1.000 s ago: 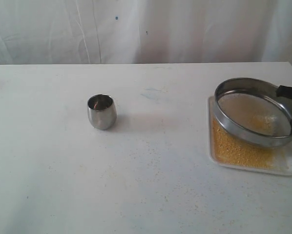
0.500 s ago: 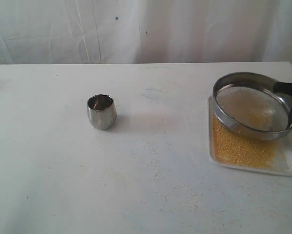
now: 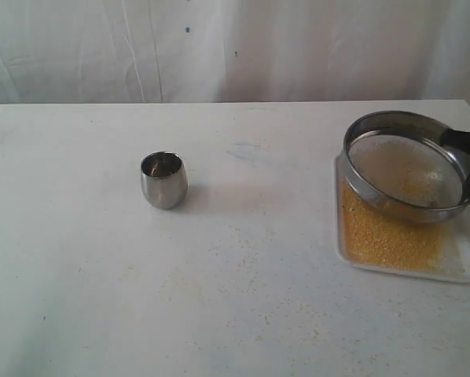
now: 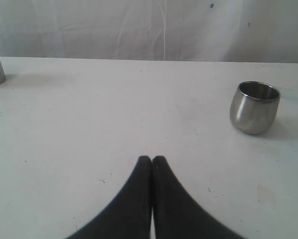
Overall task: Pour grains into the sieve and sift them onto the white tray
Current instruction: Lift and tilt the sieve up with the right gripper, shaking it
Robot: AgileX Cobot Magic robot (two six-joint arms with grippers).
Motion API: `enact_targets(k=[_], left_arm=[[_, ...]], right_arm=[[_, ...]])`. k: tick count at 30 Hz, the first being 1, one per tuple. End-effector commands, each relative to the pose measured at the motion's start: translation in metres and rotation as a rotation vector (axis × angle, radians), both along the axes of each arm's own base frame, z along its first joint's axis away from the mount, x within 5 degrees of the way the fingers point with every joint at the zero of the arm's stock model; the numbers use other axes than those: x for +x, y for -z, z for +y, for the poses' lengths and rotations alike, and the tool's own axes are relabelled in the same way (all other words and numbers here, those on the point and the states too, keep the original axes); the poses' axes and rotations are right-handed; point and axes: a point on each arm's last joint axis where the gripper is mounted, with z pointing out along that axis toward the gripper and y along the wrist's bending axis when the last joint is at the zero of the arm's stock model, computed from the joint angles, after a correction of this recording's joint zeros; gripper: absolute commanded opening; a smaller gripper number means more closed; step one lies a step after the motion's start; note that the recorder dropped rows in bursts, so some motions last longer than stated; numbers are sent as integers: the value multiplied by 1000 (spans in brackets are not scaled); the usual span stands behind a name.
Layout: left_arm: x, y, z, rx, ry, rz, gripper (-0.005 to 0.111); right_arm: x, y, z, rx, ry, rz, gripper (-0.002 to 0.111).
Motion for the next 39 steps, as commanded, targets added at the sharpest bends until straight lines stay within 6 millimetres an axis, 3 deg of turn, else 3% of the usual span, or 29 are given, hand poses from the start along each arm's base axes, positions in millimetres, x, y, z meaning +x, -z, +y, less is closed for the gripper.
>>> enact_targets(k=[1, 3, 7, 12, 14, 17, 19, 22, 24, 27, 30, 32, 33, 37, 39], left_arm=[[0, 0, 0, -8, 6, -7, 0], [0, 0, 0, -8, 6, -7, 0], [0, 0, 0, -8, 6, -7, 0], [0, 0, 0, -8, 6, -7, 0], [0, 0, 0, -8, 6, -7, 0], [0, 0, 0, -8, 6, -7, 0], [0, 0, 0, -8, 6, -7, 0], [0, 0, 0, -8, 6, -7, 0], [0, 0, 0, -8, 6, -7, 0], [0, 0, 0, -8, 6, -7, 0], [0, 0, 0, -8, 6, -7, 0], [0, 0, 0, -8, 6, -7, 0], [0, 0, 0, -8, 6, -7, 0], [0, 0, 0, -8, 6, -7, 0], [0, 0, 0, -8, 6, -7, 0]], right_arm=[[9, -10, 3, -28, -8, -112, 0], [12, -11, 3, -22, 33, -147, 0], [-10, -1, 15, 55, -58, 90, 0], [6, -2, 9, -14, 3, -94, 0], [1, -2, 12, 27, 17, -36, 0], [-13, 3, 23, 69, -97, 105, 0], [-10, 2, 22, 48, -123, 68, 0], [7, -6, 16, 4, -23, -77, 0], [2, -9, 19, 42, -2, -14, 0], [-12, -8, 28, 68, -164, 118, 0], [12, -19, 17, -29, -84, -109, 0], [7, -24, 20, 10, -71, -36, 0], [-5, -21, 26, 52, -130, 88, 0], [4, -21, 21, 2, -117, -22, 0], [-12, -19, 27, 69, -147, 142, 0]])
